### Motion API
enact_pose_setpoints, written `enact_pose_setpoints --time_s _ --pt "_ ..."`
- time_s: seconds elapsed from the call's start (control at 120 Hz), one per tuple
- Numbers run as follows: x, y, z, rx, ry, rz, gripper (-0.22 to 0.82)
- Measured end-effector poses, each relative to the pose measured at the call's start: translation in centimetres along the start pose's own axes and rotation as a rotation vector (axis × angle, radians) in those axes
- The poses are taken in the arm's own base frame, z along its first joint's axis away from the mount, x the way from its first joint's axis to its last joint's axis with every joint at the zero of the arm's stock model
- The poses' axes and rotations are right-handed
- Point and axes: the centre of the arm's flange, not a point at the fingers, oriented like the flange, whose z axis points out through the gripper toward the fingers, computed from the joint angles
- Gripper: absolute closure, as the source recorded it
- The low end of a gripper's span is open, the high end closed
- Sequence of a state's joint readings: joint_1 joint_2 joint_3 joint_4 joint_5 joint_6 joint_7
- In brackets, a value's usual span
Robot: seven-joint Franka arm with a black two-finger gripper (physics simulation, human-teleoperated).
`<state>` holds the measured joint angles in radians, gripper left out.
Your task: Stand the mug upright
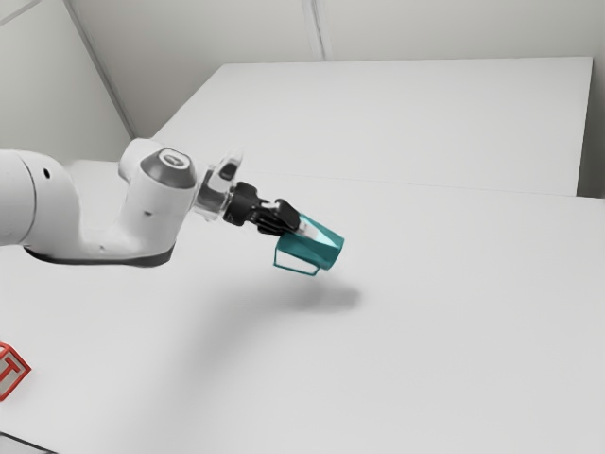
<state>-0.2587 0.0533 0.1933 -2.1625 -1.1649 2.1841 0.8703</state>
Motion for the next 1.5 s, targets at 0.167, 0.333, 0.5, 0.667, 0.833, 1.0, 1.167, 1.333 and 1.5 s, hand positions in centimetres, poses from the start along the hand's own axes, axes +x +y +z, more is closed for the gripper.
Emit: enact_pose_setpoints --time_s 0.167,0.333,0.5,0.667,0.833,1.0,1.167,1.333,1.5 --pt "0.7 2.3 -3.7 0.179 -0.073 0.173 0.78" --pt "0.8 3.4 -7.1 0.37 -0.159 0.295 0.78" --pt "0.6 3.4 -8.4 0.531 -0.257 0.358 0.78" --pt "0.3 2.7 -7.8 0.634 -0.34 0.372 0.78" --pt "0.0 1.3 -6.0 0.69 -0.399 0.356 0.78" --pt "-0.2 0.2 -5.2 0.729 -0.427 0.337 0.78" --pt "-0.4 -0.5 -5.4 0.761 -0.441 0.325 0.78" --pt "-0.6 -2.1 -5.6 0.789 -0.461 0.302 0.78" --pt "-0.9 -4.0 -5.4 0.805 -0.478 0.269 0.78"
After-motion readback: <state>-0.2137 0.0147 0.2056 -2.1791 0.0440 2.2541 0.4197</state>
